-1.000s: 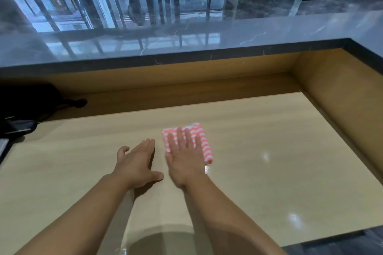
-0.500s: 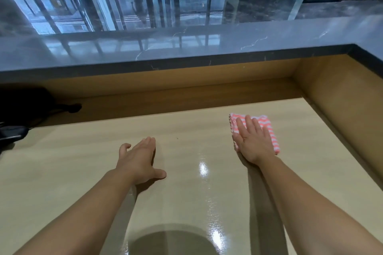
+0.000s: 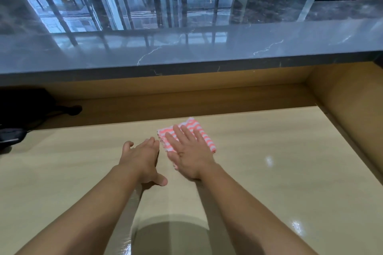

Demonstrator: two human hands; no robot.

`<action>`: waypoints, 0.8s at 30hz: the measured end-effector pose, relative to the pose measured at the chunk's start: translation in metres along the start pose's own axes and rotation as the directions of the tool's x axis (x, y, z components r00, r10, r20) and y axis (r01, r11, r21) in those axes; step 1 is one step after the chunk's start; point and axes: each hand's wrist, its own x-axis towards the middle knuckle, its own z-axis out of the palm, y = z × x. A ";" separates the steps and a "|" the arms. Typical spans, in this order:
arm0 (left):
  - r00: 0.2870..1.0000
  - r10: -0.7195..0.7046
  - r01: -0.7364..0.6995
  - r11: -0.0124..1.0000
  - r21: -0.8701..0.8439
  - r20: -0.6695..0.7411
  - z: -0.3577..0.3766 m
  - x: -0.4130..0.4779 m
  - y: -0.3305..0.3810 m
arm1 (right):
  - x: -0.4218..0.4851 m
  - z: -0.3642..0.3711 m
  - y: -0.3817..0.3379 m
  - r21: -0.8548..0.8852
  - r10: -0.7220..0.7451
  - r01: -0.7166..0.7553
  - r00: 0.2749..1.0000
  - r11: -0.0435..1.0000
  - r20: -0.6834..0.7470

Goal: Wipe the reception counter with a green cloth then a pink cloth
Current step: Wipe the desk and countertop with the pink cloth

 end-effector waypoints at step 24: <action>1.000 -0.002 0.000 0.995 0.099 0.020 -0.008 0.000 0.001 | 0.049 -0.011 -0.006 0.001 0.010 -0.010 1.000 1.000 0.024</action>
